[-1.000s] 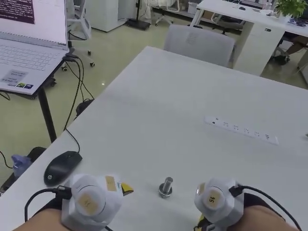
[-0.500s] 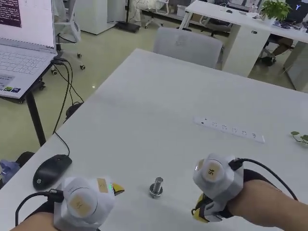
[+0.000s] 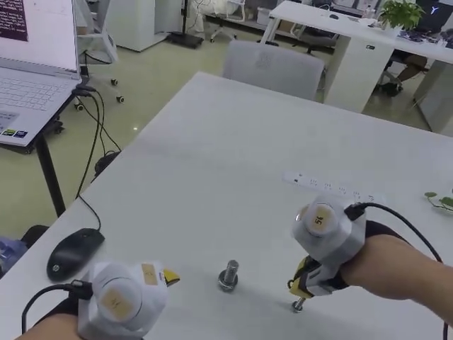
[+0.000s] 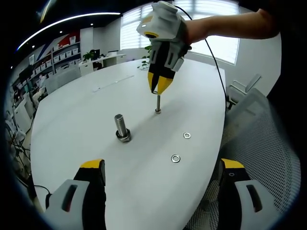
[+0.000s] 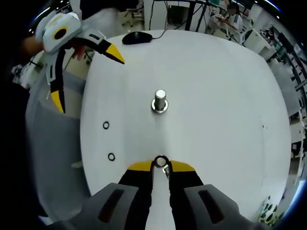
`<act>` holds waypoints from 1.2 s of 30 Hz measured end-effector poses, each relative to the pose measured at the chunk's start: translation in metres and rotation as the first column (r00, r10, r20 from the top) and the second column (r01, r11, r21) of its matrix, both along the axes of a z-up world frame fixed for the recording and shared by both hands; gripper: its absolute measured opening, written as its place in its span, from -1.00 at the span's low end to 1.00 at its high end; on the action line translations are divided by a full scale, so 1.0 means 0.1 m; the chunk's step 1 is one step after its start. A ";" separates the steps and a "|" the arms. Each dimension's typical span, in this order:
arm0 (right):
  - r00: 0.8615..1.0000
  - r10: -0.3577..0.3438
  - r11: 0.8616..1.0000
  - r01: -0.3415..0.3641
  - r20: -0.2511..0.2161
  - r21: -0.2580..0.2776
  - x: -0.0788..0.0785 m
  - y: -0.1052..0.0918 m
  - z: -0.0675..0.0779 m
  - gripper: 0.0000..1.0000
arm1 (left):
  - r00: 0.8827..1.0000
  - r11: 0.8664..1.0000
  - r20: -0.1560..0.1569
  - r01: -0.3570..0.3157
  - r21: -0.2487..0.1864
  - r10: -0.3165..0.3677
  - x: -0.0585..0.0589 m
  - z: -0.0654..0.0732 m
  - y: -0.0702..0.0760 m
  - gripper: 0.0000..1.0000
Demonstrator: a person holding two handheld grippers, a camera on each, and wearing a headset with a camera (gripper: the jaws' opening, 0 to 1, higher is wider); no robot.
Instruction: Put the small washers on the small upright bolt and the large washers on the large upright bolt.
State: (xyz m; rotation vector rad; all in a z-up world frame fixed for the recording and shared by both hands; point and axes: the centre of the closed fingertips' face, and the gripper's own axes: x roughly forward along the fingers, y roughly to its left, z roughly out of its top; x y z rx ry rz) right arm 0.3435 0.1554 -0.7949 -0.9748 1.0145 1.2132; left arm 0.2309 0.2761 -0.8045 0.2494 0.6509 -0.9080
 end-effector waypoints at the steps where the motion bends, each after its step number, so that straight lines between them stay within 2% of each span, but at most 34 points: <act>1: 1.000 -0.003 1.000 0.003 0.001 0.001 0.02 -0.01 0.00 -0.74 | 1.000 1.000 0.002 0.000 0.001 0.000 0.00 0.00 0.00 0.97; 11: 1.000 -0.023 1.000 0.023 0.013 -0.013 0.13 -0.18 -0.02 -0.74 | 1.000 1.000 -0.003 0.008 0.010 -0.008 0.00 -0.02 -0.02 0.95; 18: 0.999 -0.036 0.999 0.036 0.009 -0.031 0.16 -0.29 -0.06 -0.74 | 1.000 1.000 -0.011 0.013 0.015 -0.013 0.00 -0.03 -0.03 0.90; 23: 0.999 -0.038 0.999 0.038 0.001 -0.030 0.14 -0.30 -0.08 -0.74 | 1.000 1.000 -0.004 0.009 0.019 -0.009 0.03 -0.03 -0.02 0.91; 36: 0.999 -0.033 0.998 0.032 -0.018 -0.050 0.10 -0.32 -0.21 -0.74 | 1.000 0.999 -0.010 0.022 0.023 -0.022 0.03 -0.05 -0.01 0.89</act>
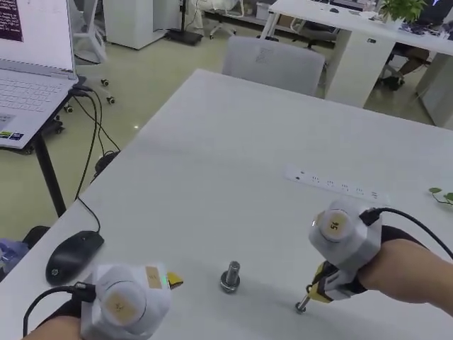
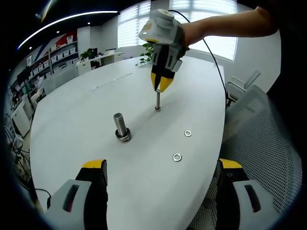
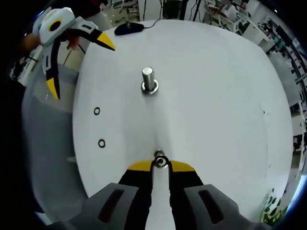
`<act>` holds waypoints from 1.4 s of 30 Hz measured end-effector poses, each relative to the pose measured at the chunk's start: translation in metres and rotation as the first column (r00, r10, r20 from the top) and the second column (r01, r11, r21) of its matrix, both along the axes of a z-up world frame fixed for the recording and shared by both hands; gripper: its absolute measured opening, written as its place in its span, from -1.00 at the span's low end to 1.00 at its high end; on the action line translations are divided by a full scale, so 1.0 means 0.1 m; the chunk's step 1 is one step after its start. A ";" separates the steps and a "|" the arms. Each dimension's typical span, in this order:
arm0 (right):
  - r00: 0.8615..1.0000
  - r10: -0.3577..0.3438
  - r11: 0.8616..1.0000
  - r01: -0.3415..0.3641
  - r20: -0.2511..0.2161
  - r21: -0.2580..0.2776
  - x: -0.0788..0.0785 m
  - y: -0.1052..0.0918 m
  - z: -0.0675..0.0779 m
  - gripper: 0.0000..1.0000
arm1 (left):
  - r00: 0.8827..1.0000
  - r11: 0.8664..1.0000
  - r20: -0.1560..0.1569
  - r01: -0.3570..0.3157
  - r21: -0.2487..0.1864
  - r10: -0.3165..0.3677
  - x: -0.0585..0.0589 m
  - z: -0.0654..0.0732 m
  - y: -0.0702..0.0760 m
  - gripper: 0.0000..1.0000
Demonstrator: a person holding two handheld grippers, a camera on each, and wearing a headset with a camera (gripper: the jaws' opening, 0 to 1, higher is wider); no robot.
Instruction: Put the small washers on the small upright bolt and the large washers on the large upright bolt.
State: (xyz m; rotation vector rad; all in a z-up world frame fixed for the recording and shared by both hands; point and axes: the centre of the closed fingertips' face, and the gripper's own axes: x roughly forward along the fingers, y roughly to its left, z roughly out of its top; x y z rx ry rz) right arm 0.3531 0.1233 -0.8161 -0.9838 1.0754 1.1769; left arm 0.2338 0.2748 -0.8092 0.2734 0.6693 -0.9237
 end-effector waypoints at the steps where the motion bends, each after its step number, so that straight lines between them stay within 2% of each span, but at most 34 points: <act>1: 1.000 0.000 1.000 0.000 0.001 -0.002 0.00 0.00 0.00 -0.74 | 1.000 1.000 -0.001 -0.001 -0.001 0.001 0.00 0.00 0.00 0.89; 14: 1.000 -0.006 1.000 0.006 -0.014 -0.005 -0.01 -0.01 -0.10 -0.74 | 1.000 1.000 -0.006 -0.002 -0.005 0.002 0.00 -0.01 0.00 0.83; 26: 1.000 0.007 1.000 -0.008 -0.027 -0.017 -0.03 0.01 -0.26 -0.74 | 1.000 1.000 -0.014 -0.007 -0.005 0.007 -0.03 -0.03 0.02 0.80; 42: 0.999 0.036 0.999 -0.036 -0.017 -0.031 -0.02 0.03 -0.45 -0.74 | 1.000 1.000 -0.024 -0.010 -0.009 0.010 -0.05 -0.06 0.03 0.76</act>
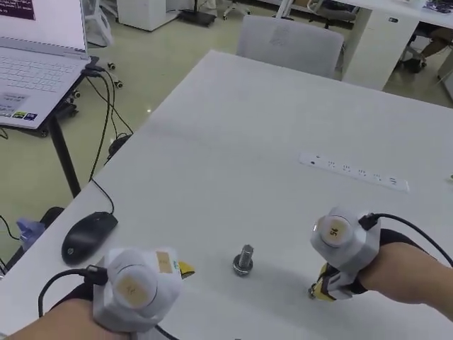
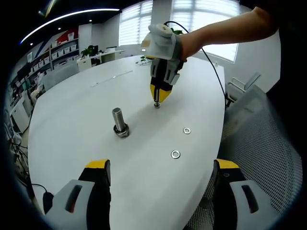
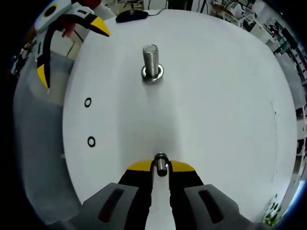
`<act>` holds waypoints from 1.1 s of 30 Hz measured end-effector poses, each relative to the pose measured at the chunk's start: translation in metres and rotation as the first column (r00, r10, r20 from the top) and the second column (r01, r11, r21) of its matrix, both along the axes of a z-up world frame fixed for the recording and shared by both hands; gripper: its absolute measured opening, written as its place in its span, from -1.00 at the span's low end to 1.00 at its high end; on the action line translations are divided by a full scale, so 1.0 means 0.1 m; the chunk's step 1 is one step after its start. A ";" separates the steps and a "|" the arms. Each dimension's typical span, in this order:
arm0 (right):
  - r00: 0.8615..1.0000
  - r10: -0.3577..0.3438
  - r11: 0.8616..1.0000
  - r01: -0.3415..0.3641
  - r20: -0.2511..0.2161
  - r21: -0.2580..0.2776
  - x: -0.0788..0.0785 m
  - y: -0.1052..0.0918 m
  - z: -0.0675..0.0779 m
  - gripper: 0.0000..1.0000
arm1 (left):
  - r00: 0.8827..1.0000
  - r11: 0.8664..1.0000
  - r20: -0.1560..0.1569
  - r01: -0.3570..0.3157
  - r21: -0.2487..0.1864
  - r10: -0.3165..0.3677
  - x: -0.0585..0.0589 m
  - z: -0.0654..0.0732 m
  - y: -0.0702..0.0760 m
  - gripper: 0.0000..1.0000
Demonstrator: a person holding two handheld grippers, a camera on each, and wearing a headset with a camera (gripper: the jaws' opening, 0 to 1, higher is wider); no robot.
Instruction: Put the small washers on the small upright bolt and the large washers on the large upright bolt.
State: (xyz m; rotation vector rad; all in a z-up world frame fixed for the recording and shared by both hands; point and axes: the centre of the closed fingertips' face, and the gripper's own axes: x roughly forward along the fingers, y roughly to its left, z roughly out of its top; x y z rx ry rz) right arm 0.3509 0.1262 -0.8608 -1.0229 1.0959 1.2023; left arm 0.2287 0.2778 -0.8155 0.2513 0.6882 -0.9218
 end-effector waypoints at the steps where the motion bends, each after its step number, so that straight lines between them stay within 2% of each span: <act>1: 1.000 0.001 1.000 -0.001 0.000 -0.001 0.00 0.00 -0.01 -0.74 | 1.000 1.000 0.000 -0.001 -0.003 0.001 0.00 0.00 0.00 0.76; 14: 1.000 0.016 1.000 -0.016 -0.008 -0.022 -0.01 0.00 -0.11 -0.74 | 1.000 1.000 -0.009 -0.002 -0.003 0.002 -0.01 -0.01 0.01 0.72; 33: 1.000 0.011 1.000 -0.011 -0.004 -0.021 -0.01 -0.02 -0.10 -0.73 | 1.000 1.000 -0.007 0.001 -0.009 -0.001 -0.01 0.01 -0.02 0.71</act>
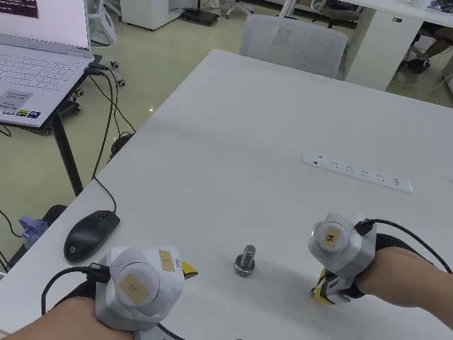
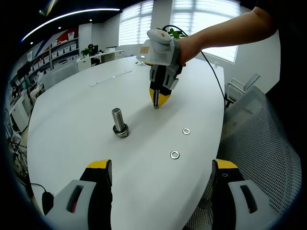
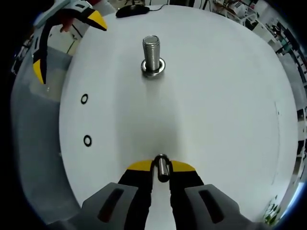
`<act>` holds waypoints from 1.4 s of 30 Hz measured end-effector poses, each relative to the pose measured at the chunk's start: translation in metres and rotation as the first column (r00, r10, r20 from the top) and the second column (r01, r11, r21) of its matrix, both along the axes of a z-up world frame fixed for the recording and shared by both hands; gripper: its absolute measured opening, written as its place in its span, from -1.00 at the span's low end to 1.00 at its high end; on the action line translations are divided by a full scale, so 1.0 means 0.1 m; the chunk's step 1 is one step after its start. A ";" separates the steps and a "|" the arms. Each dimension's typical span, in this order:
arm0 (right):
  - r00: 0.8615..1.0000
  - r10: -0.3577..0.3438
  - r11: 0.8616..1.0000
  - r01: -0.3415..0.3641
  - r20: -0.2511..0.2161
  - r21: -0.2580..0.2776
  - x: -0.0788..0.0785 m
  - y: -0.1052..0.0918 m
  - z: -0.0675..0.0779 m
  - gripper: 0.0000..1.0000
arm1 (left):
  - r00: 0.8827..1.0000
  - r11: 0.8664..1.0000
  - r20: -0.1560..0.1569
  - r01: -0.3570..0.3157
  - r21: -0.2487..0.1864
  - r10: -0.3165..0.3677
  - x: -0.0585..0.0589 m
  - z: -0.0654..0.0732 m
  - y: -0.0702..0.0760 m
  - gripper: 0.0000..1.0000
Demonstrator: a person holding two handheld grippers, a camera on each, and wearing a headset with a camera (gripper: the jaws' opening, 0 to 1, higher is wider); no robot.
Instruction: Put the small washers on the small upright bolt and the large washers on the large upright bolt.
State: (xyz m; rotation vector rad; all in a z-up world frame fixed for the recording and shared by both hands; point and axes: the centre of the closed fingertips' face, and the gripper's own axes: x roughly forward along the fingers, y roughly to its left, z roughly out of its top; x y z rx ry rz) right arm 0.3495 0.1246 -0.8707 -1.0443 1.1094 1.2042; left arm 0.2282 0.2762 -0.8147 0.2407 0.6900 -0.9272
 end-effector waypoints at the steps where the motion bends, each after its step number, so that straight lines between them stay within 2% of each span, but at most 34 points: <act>1: 1.000 0.000 1.000 0.000 0.000 0.000 0.00 0.00 0.00 -0.72 | 1.000 1.000 -0.002 0.000 0.001 0.000 0.00 0.00 0.00 0.71; 22: 1.000 -0.009 1.000 0.009 -0.004 0.017 0.04 -0.02 0.05 -0.63 | 1.000 1.000 0.000 0.006 0.006 -0.006 0.02 0.03 -0.01 0.70; 30: 1.000 -0.002 1.000 0.002 0.006 0.026 0.06 0.00 0.12 -0.62 | 1.000 1.000 0.001 0.009 0.008 -0.009 0.03 0.02 -0.02 0.69; 37: 1.000 0.007 0.999 -0.008 0.023 0.047 0.09 0.07 0.25 -0.62 | 1.000 1.000 0.002 0.010 0.007 -0.010 0.04 0.04 -0.03 0.69; 42: 0.999 0.021 0.998 -0.022 0.030 0.054 0.05 0.12 0.32 -0.62 | 1.000 1.000 0.001 0.011 0.010 -0.011 0.04 0.03 -0.03 0.69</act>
